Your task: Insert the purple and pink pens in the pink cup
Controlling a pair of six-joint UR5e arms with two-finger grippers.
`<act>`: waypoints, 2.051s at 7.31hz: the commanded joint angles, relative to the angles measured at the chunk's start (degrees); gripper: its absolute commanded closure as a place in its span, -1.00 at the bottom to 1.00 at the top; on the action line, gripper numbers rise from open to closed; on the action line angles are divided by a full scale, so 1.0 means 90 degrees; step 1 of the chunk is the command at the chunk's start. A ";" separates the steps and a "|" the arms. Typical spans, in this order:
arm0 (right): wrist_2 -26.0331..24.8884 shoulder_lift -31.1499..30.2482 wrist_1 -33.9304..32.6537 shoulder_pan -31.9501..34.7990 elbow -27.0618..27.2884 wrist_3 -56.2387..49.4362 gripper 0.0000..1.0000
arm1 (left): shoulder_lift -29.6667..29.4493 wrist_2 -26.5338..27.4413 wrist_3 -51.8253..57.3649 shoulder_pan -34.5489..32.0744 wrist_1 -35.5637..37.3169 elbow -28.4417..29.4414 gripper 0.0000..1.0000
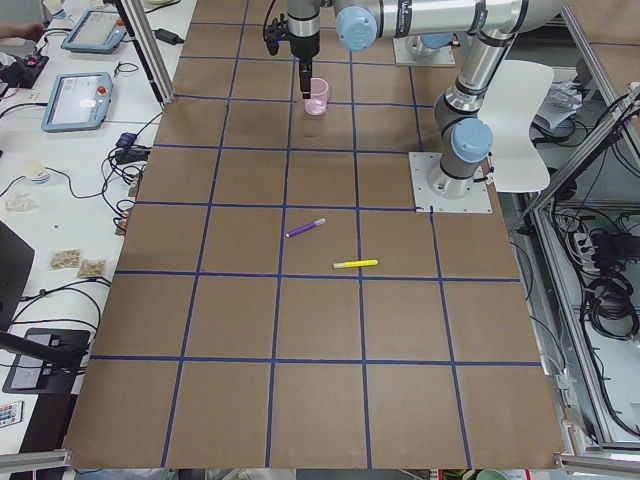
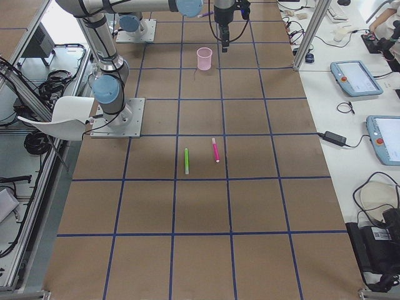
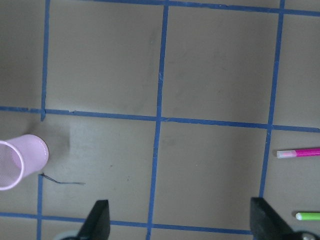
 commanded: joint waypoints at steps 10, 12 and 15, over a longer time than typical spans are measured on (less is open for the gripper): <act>0.0156 0.1072 -0.2125 -0.3601 0.1641 -1.1861 -0.86 | -0.0119 0.0258 0.0119 0.1384 0.0332 0.0029 -1.00; 0.0965 0.1921 -0.2175 -0.4188 0.1562 -1.2831 -0.86 | -0.0352 0.0297 0.0013 0.2026 0.0586 -0.0048 -1.00; 0.1441 0.2890 -0.2068 -0.4228 0.1045 -1.4394 -0.83 | -0.0762 0.0325 0.0050 0.2887 0.0635 -0.0155 -1.00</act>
